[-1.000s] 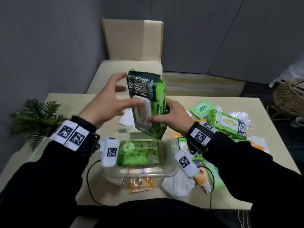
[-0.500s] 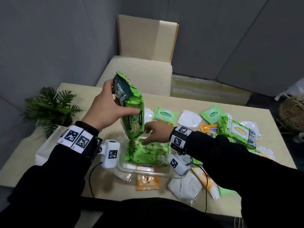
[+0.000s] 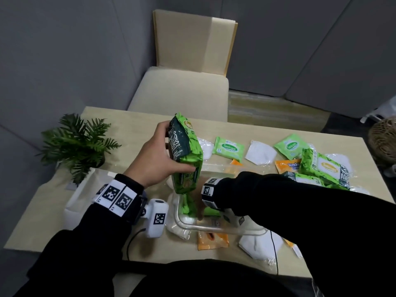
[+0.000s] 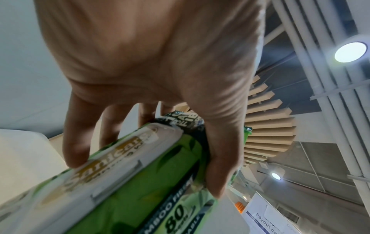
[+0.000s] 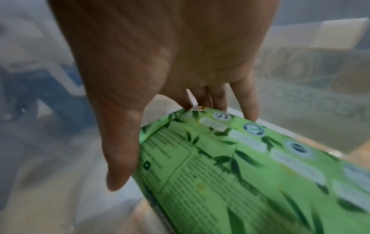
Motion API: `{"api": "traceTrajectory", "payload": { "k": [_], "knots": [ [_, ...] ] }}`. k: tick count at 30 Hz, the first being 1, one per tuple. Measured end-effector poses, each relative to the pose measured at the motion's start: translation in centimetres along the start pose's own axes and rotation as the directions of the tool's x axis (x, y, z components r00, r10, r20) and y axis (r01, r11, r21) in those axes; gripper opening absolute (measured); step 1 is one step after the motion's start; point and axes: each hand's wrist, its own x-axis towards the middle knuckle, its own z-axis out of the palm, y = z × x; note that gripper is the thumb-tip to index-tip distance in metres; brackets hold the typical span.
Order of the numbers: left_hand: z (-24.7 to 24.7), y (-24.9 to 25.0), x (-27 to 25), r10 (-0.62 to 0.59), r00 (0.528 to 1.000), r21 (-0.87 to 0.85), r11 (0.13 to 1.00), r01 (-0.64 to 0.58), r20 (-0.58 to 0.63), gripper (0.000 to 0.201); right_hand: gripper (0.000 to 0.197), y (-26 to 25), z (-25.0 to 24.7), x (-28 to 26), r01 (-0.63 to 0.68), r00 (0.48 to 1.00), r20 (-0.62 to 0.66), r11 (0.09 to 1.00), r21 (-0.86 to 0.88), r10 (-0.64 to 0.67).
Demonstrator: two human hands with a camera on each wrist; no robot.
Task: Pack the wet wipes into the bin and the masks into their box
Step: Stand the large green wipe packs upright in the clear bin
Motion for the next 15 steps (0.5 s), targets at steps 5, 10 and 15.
{"api": "traceTrajectory", "payload": {
  "k": [5,10,15],
  "knots": [
    [0.2,-0.2,0.1,0.046,0.998,-0.006,0.999,-0.045,0.032,0.118,0.04,-2.4,-3.2,-10.9,-0.058,0.998,-0.018,0.998,-0.032,0.058],
    [0.1,-0.3,0.3,0.07,0.997,-0.007,0.998,-0.069,0.035,0.119,0.085,-0.7,-4.1,-13.7,-0.028,0.987,-0.159,1.0,0.013,0.03],
    [0.3,0.5,0.7,0.055,0.996,-0.018,0.998,-0.054,0.072,0.118,0.135,5.8,-1.8,-19.2,0.174,0.875,-0.476,0.975,0.138,-0.089]
  ]
}}
